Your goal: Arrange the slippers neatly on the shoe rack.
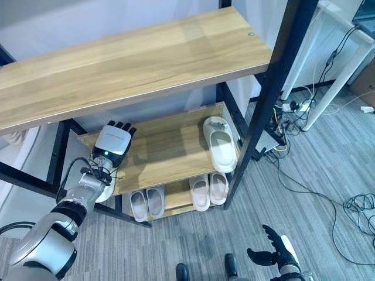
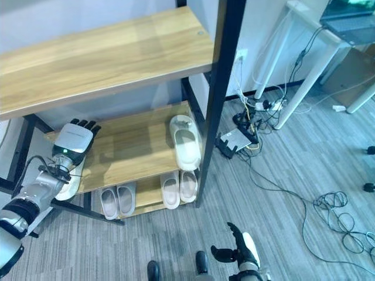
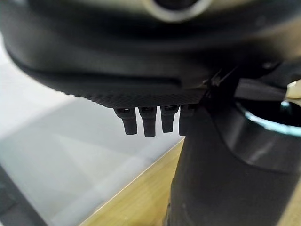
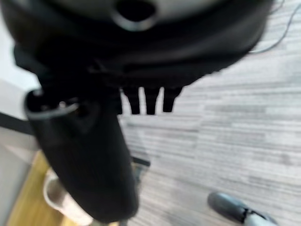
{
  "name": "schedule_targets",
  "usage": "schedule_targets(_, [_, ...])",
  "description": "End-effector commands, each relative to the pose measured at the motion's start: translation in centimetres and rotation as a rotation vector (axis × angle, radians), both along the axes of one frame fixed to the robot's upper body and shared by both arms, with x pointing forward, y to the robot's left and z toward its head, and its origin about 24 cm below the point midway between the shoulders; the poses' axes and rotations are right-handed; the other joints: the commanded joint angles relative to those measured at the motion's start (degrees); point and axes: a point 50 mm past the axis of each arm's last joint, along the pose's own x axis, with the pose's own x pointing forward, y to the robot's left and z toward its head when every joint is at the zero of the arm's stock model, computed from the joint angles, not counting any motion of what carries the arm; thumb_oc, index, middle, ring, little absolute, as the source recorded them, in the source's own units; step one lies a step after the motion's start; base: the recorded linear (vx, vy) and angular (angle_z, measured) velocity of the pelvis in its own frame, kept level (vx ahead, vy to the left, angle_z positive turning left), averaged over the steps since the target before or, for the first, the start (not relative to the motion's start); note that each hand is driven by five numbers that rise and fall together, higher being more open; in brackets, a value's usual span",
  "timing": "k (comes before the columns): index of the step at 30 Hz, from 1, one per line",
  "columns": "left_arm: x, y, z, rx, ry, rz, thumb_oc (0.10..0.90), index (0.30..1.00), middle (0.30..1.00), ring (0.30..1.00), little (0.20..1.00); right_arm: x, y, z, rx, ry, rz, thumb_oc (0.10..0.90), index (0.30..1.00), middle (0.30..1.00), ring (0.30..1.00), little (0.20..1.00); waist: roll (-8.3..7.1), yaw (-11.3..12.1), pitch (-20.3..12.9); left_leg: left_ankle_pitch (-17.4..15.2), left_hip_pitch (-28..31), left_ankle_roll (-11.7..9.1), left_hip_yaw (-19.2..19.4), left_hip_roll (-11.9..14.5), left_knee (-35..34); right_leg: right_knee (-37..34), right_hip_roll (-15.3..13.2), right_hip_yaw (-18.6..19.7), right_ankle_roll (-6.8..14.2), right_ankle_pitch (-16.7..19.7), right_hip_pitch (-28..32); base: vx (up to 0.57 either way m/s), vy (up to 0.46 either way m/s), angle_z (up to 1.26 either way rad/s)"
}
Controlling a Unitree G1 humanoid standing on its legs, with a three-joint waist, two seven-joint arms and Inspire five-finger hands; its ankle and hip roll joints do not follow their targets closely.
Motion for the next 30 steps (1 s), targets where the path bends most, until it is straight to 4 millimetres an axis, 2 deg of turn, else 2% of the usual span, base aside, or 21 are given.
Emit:
schedule_targets(1, [1.6, 2.5, 9.1, 0.035, -0.32, 0.105, 0.8, 0.9, 0.9, 0.9, 0.9, 2.0, 0.2, 2.3, 0.009, -0.189, -0.007, 0.8, 0.9, 0.9, 0.9, 0.9, -2.6, 0.58, -0.44, -3.63, 0.01, -0.11, 0.67, -3.03, 0.12, 0.36, -0.36, -0.03, 4.81, -5.27, 2.14, 0.0, 0.0, 0.0])
schedule_targets(5, [0.8, 2.6, 8.9, 0.014, -0.339, 0.092, 0.8, 0.9, 0.9, 0.9, 0.9, 1.5, 0.2, 1.9, 0.011, -0.166, -0.024, 0.8, 0.9, 0.9, 0.9, 0.9, -2.88, 1.14, -0.6, -3.91, 0.72, -0.08, 0.53, -3.04, 0.12, 0.36, -0.33, -0.04, 4.61, -5.69, 2.83, 0.0, 0.0, 0.0])
schedule_targets(18, [-2.2, 5.4, 6.4, -0.019, -0.302, 0.171, 0.8, 0.9, 0.9, 0.9, 0.9, 0.8, 0.3, 1.6, 0.015, -0.134, -0.022, 0.8, 0.9, 0.9, 0.9, 0.9, -2.86, 2.22, -0.8, -4.61, 3.1, -0.11, 0.09, -3.21, 0.12, 0.36, -0.47, -0.57, 4.5, -6.44, 5.5, 0.0, 0.0, 0.0])
schedule_targets(25, [-2.4, 5.8, 5.7, -0.004, -0.269, 0.187, 0.8, 0.9, 0.9, 0.9, 0.9, 0.8, 0.4, 1.6, 0.011, -0.131, -0.008, 0.8, 0.9, 0.9, 0.9, 0.9, -2.73, 2.16, -0.65, -4.62, 3.22, -0.07, -0.13, -3.21, 0.12, 0.36, -0.52, -0.83, 4.59, -6.33, 5.61, 0.0, 0.001, 0.01])
schedule_targets(30, [-2.0, 5.8, 4.2, -0.01, -0.22, 0.229, 0.8, 0.9, 0.9, 0.9, 0.9, 1.0, 0.4, 1.8, 0.001, -0.137, 0.016, 0.8, 0.9, 0.9, 0.9, 0.9, -2.62, 1.75, -0.44, -4.53, 2.87, -0.02, 0.06, -3.17, 0.12, 0.36, -0.56, -0.65, 4.75, -6.11, 5.07, 0.0, 0.0, 0.0])
